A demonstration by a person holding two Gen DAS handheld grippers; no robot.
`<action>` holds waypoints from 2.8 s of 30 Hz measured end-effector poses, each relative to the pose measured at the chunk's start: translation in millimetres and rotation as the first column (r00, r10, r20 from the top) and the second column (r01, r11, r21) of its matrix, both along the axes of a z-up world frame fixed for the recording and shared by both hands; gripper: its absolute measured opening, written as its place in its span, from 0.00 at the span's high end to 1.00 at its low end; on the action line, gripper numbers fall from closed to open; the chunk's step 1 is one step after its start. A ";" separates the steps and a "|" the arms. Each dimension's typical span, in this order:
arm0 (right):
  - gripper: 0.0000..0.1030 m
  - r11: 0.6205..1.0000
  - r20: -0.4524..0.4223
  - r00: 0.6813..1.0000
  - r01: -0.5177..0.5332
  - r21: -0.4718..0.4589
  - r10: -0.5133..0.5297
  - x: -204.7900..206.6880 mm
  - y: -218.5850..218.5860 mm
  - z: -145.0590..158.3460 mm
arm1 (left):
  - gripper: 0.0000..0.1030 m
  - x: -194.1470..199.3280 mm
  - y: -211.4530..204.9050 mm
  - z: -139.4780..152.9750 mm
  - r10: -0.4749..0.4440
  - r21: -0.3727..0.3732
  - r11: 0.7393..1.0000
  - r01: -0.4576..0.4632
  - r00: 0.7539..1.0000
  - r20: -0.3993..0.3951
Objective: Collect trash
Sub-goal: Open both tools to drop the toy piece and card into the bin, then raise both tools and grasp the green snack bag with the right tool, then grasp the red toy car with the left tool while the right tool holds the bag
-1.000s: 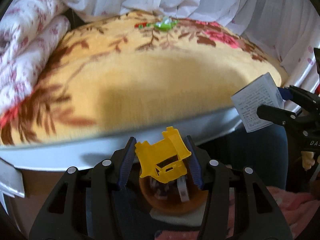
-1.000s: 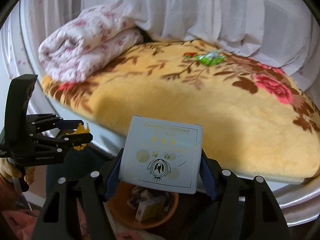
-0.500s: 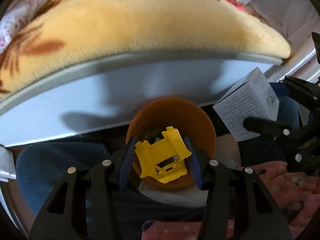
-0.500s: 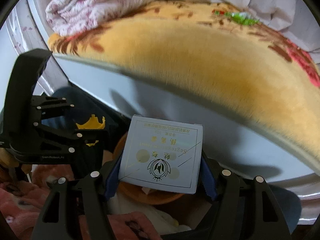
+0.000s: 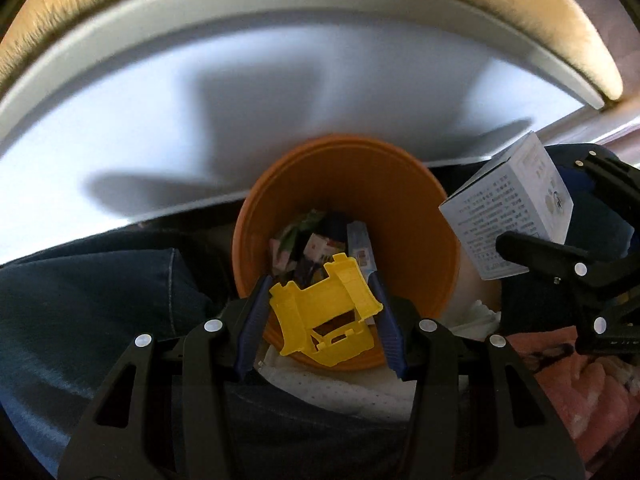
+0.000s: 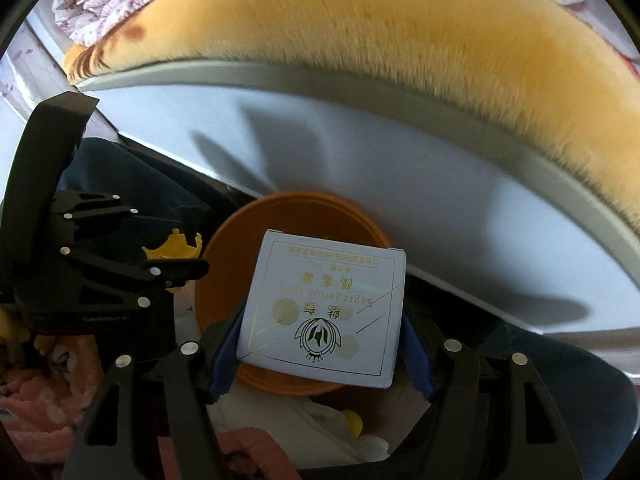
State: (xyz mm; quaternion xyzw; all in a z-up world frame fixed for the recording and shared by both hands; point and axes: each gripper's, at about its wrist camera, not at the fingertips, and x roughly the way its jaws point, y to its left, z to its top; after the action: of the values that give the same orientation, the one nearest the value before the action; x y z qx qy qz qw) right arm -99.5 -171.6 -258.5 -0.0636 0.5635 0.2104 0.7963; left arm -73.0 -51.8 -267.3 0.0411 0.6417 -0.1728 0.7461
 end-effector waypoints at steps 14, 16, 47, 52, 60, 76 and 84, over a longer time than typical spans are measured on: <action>0.24 0.999 -0.033 0.999 0.035 0.019 -0.035 4.9 -11.7 -12.3 | 0.23 5.9 7.0 -6.8 0.043 0.041 0.998 -0.043 0.999 -0.002; 0.24 0.999 -0.029 0.999 0.037 0.019 -0.037 4.3 -11.9 -10.6 | 0.23 5.1 6.6 -3.9 0.039 0.044 0.998 -0.039 0.999 0.001; 0.21 0.934 0.375 0.870 0.224 0.276 -0.320 133.4 -89.7 184.4 | 0.11 79.8 13.0 176.7 0.139 -0.117 0.988 -0.097 0.884 0.447; 0.21 0.909 0.351 0.850 0.304 0.284 -0.394 222.2 -96.6 185.9 | 0.11 123.7 20.1 187.7 0.169 -0.114 0.985 -0.130 0.861 0.479; 0.21 0.821 0.182 0.822 0.465 0.332 -0.539 361.3 -105.1 169.0 | 0.11 189.1 37.3 192.0 0.232 -0.138 0.972 -0.188 0.844 0.484; 0.60 0.864 0.246 0.829 0.474 0.171 -0.503 424.5 -94.5 146.2 | 0.11 273.8 27.7 194.0 0.215 -0.140 0.976 -0.166 0.832 0.511; 0.67 0.879 0.290 0.834 0.414 0.234 -0.470 378.0 -116.6 167.6 | 0.11 321.4 6.9 193.0 0.158 -0.136 0.985 -0.102 0.849 0.505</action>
State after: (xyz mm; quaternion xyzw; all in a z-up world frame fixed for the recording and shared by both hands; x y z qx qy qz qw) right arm 278.4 -288.3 -90.9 0.0983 0.3984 0.0510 0.9105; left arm 248.4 -44.9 -74.2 0.0034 0.4111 -0.1377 0.9011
